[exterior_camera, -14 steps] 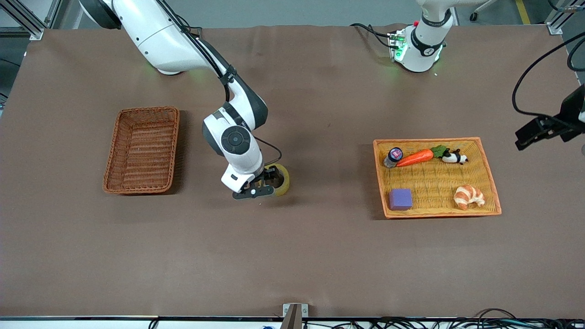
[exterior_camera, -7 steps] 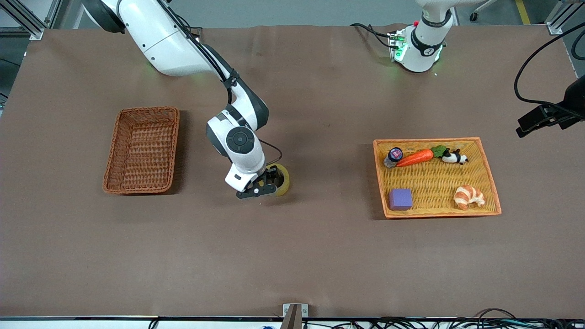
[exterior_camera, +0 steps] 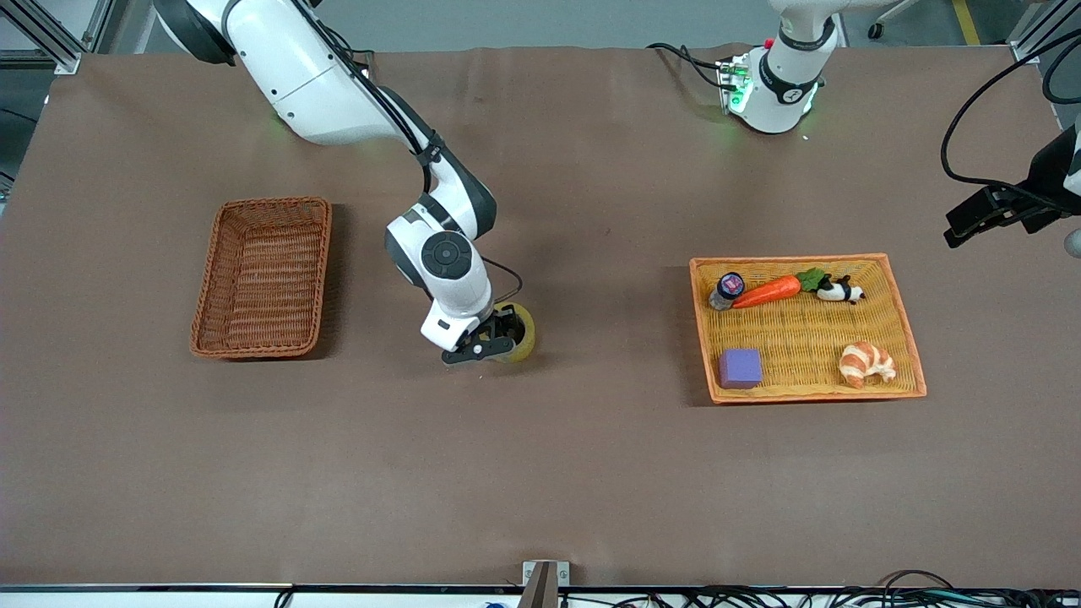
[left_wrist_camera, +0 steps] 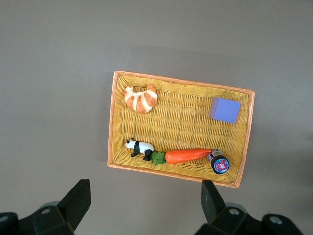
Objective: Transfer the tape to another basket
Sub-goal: 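Grasp the yellow tape roll with the right gripper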
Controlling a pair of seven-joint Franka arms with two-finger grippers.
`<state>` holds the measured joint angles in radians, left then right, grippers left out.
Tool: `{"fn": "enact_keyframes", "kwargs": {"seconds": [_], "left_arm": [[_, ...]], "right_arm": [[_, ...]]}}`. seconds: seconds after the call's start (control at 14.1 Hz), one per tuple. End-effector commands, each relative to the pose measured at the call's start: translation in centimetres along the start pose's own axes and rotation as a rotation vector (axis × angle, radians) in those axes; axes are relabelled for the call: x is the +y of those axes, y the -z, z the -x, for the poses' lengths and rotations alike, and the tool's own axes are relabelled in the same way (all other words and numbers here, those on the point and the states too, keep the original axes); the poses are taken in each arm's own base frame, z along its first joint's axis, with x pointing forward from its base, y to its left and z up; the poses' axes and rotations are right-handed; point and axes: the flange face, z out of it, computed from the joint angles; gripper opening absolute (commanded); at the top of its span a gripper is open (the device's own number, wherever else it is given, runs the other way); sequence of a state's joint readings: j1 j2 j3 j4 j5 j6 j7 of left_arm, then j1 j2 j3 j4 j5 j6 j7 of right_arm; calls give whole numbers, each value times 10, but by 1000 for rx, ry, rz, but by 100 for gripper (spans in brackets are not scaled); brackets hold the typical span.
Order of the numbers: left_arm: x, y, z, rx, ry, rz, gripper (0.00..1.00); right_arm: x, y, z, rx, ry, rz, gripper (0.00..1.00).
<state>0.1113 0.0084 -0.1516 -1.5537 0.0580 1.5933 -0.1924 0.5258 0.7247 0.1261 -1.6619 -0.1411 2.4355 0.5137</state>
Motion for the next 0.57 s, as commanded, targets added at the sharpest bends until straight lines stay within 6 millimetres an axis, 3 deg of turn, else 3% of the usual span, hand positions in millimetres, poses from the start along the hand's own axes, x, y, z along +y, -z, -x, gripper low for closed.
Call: {"fn": "enact_keyframes", "kwargs": {"seconds": [0.0,0.28,0.5], "left_arm": [[1,3,6,16,-16,8,100],[10,3,8,15,-31,16,100],[19,3,11,13,-48,15,100]], "right_arm": [[-11,-4,8,10,-15,15,32],[-11,-11,10,3,-40,22,1],[-5,9,-3,11,-68,19,0]]}}
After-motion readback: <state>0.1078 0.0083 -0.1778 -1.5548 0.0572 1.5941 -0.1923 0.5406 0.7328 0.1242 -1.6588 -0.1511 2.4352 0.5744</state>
